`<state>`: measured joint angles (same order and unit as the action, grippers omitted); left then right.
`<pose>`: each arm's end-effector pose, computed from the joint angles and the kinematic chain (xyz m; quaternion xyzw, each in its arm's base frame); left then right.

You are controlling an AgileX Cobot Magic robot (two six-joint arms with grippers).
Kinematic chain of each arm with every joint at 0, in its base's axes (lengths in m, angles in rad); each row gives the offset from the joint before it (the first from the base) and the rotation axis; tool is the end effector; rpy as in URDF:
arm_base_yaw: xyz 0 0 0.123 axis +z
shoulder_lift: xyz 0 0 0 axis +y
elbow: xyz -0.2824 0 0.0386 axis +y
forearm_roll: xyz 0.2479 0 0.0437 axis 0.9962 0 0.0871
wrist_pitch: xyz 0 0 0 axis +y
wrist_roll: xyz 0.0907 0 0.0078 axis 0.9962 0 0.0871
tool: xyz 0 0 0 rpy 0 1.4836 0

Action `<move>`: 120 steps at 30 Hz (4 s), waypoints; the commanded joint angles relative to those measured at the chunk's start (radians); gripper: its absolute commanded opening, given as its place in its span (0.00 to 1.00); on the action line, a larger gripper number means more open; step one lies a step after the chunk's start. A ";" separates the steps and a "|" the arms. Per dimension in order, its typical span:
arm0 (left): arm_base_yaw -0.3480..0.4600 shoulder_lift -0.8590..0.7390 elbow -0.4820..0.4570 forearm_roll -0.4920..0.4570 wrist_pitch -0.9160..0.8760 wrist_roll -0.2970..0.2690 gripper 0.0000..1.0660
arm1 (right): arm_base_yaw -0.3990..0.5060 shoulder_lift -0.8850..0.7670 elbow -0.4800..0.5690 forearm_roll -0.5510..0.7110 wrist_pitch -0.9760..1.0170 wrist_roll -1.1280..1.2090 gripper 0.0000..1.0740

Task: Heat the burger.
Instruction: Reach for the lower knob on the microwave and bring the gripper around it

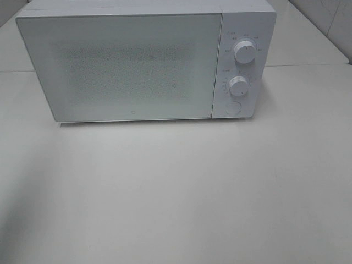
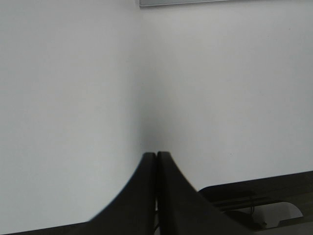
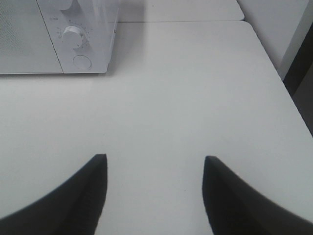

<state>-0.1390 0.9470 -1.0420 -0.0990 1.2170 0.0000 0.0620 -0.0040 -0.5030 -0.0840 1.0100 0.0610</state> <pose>0.1526 -0.0299 0.3639 0.0627 0.9611 -0.0675 0.2604 -0.0036 -0.0067 0.2824 0.0003 0.8371 -0.0084 0.5470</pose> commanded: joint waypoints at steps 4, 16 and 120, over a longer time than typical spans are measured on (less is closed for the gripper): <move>0.001 -0.264 0.173 0.005 -0.003 0.025 0.00 | -0.002 -0.027 0.002 -0.004 -0.011 -0.009 0.52; 0.001 -0.669 0.364 0.003 -0.034 0.025 0.00 | -0.002 -0.027 0.002 -0.004 -0.011 -0.009 0.52; 0.001 -0.960 0.545 0.039 -0.175 0.024 0.00 | -0.002 1.552 -0.026 -0.007 -1.808 -0.014 0.52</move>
<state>-0.1390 -0.0060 -0.4990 -0.0590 1.0590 0.0240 0.0620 1.5470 -0.5240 -0.0850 -0.7690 0.0600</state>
